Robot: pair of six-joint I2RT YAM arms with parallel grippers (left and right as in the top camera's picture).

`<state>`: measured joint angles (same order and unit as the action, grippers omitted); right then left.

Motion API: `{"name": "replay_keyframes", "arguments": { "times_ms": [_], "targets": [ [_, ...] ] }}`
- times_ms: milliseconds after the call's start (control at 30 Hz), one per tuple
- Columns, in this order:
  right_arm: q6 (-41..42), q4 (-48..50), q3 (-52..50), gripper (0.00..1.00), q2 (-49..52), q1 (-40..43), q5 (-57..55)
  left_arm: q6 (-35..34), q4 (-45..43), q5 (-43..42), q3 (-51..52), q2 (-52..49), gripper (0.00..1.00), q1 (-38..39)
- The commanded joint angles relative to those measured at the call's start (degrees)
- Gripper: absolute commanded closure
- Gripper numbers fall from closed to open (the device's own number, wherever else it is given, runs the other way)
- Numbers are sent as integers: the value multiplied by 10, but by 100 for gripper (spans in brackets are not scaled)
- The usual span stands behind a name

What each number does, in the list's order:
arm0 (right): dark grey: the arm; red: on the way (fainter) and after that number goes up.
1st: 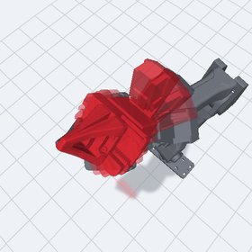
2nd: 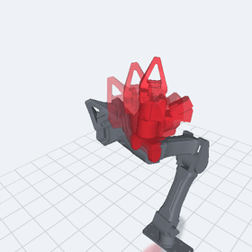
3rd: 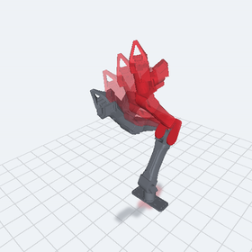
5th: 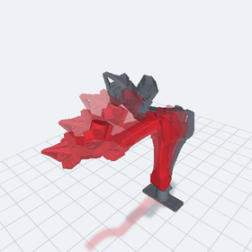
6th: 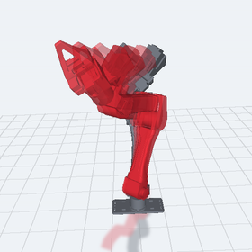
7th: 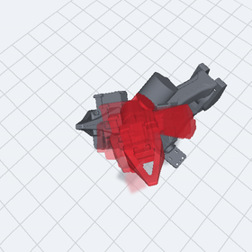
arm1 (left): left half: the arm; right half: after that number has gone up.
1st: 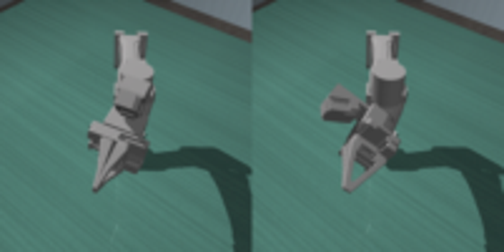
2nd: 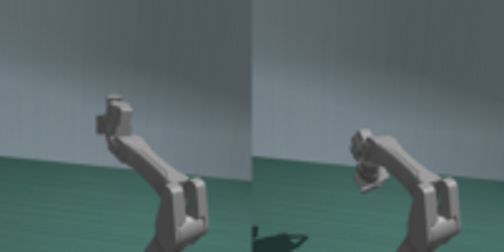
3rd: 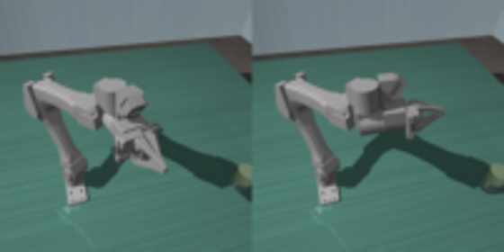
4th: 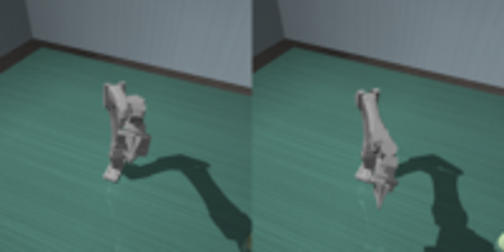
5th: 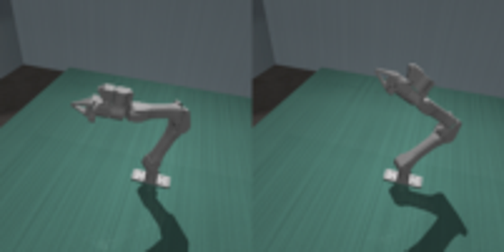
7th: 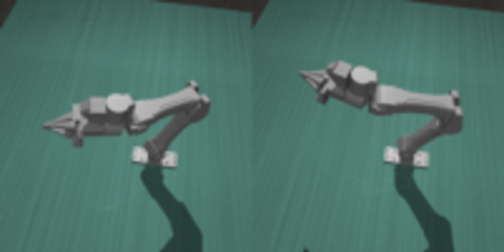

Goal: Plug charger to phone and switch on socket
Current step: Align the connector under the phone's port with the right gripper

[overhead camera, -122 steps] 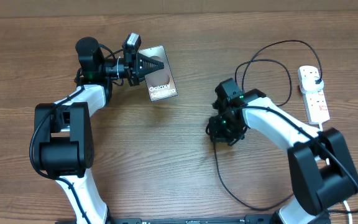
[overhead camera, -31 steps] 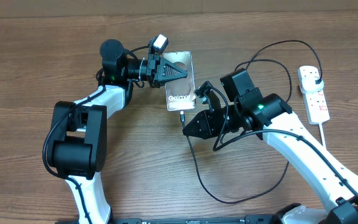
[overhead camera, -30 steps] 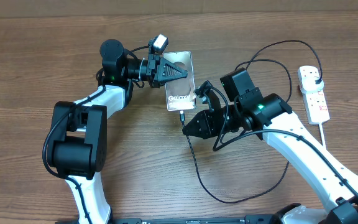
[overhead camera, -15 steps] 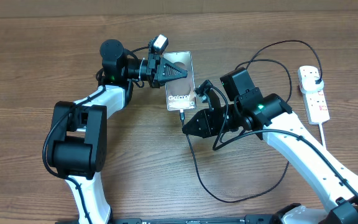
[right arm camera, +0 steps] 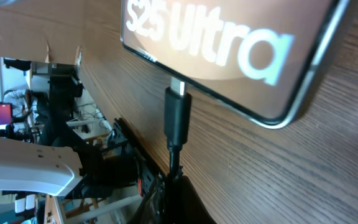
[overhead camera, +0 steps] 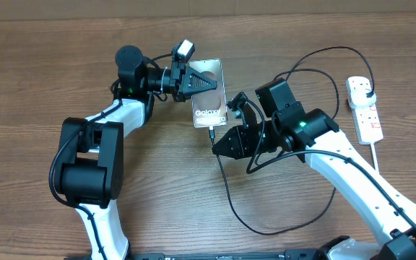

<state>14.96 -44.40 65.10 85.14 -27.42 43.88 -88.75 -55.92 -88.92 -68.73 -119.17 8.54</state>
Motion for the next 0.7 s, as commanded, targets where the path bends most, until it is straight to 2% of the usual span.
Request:
{"name": "replay_keyframes", "arguments": {
  "times_ms": [0,667],
  "targets": [
    [7,19,9,96,-2,2,-1,-9,-5,-16,-8,7,96,3],
    [18,33,9,96,-2,37,38,-4,-5,-16,-8,7,96,3]
  ]
}}
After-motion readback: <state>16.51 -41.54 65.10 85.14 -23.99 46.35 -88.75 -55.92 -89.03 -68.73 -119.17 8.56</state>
